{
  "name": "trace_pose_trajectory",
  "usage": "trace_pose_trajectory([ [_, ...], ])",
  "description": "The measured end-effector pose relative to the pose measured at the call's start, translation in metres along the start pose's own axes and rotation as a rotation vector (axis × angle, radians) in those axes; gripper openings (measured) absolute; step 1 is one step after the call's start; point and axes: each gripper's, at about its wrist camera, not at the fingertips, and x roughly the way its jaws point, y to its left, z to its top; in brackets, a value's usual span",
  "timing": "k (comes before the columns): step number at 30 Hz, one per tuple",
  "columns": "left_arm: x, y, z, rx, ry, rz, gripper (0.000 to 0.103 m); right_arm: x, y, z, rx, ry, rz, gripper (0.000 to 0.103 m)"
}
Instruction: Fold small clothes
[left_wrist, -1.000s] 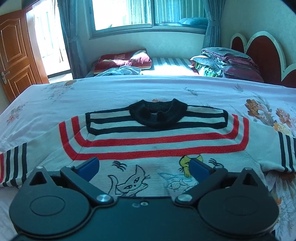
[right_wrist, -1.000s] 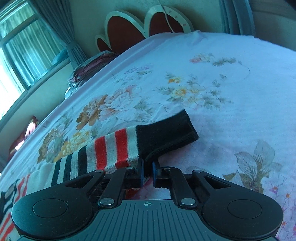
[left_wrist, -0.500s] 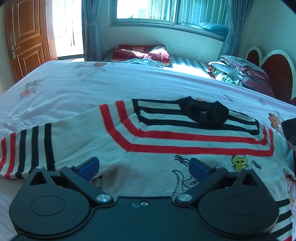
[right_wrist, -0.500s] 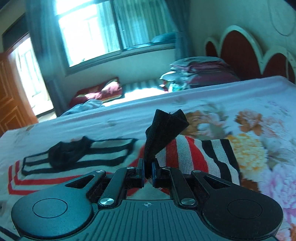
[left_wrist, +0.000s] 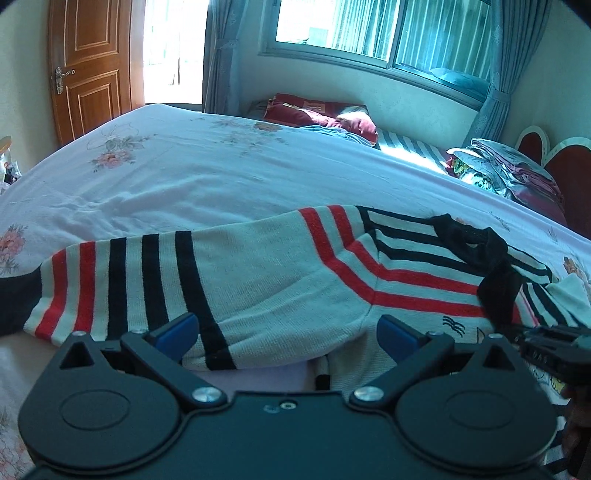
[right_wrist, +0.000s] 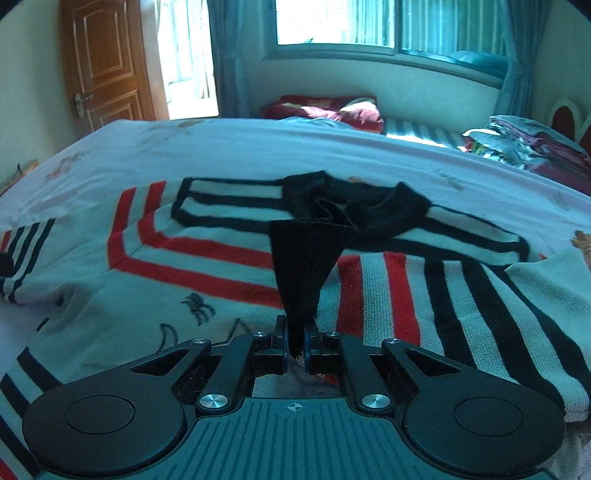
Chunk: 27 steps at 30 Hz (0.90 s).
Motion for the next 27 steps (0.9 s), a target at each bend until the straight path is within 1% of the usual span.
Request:
trace_pose_trajectory([
  [1, 0.000, 0.001, 0.001, -0.009, -0.002, -0.005, 0.103, 0.006, 0.008, -0.003, -0.023, 0.011, -0.007, 0.007],
  [2, 0.001, 0.001, 0.002, -0.017, -0.002, -0.018, 0.103, 0.009, 0.015, -0.006, -0.050, -0.003, -0.025, 0.009],
  [4, 0.003, -0.001, 0.005, -0.028, -0.004, -0.045, 0.102, 0.012, 0.025, -0.011, -0.111, -0.021, -0.036, 0.022],
  [6, 0.007, -0.008, 0.007, -0.030, 0.005, -0.106, 0.102, 0.013, 0.031, -0.012, -0.162, -0.023, -0.043, 0.023],
  [7, 0.010, -0.013, 0.008, -0.035, 0.018, -0.137, 0.101, 0.011, 0.029, -0.011, -0.157, -0.023, -0.034, 0.023],
  [8, 0.014, -0.019, 0.009, -0.043, 0.030, -0.165, 0.100, 0.007, 0.024, -0.009, -0.120, -0.034, -0.022, 0.023],
  [10, 0.021, -0.035, 0.009, -0.048, 0.046, -0.231, 0.099, -0.008, 0.012, -0.008, -0.049, -0.074, -0.030, 0.023],
  [11, 0.028, -0.046, 0.009, -0.050, 0.066, -0.265, 0.094, -0.019, 0.004, -0.009, -0.021, -0.094, -0.047, 0.023],
  [12, 0.033, -0.056, 0.009, -0.050, 0.085, -0.299, 0.091, -0.028, -0.003, -0.011, 0.001, -0.111, -0.063, 0.023],
  [14, 0.047, -0.079, 0.005, -0.050, 0.128, -0.367, 0.079, -0.046, -0.020, -0.017, 0.046, -0.126, -0.094, 0.023],
  [16, 0.061, -0.101, 0.002, -0.029, 0.154, -0.397, 0.079, -0.061, -0.039, -0.024, 0.078, -0.116, -0.121, 0.023],
  [18, 0.076, -0.119, -0.001, -0.008, 0.183, -0.401, 0.078, -0.079, -0.058, -0.037, 0.124, -0.103, -0.134, 0.023],
  [19, 0.083, -0.125, -0.002, -0.009, 0.193, -0.408, 0.076, -0.089, -0.066, -0.045, 0.143, -0.097, -0.149, 0.023],
  [21, 0.097, -0.136, -0.002, -0.008, 0.234, -0.411, 0.061, -0.108, -0.083, -0.058, 0.174, -0.081, -0.188, 0.023],
  [22, 0.105, -0.141, -0.003, -0.006, 0.259, -0.407, 0.044, -0.113, -0.091, -0.066, 0.192, -0.074, -0.209, 0.023],
  [23, 0.111, -0.146, -0.003, -0.001, 0.276, -0.387, 0.037, -0.116, -0.101, -0.072, 0.213, -0.066, -0.232, 0.023],
  [24, 0.115, -0.150, -0.003, 0.010, 0.275, -0.374, 0.035, -0.119, -0.112, -0.078, 0.248, -0.060, -0.255, 0.023],
  [25, 0.117, -0.154, -0.001, 0.029, 0.265, -0.363, 0.026, -0.120, -0.122, -0.082, 0.283, -0.059, -0.268, 0.023],
  [26, 0.118, -0.157, 0.000, 0.043, 0.261, -0.356, 0.022, -0.123, -0.132, -0.086, 0.324, -0.061, -0.281, 0.023],
  [27, 0.118, -0.158, 0.002, 0.051, 0.258, -0.356, 0.020, -0.123, -0.140, -0.087, 0.350, -0.063, -0.286, 0.023],
])
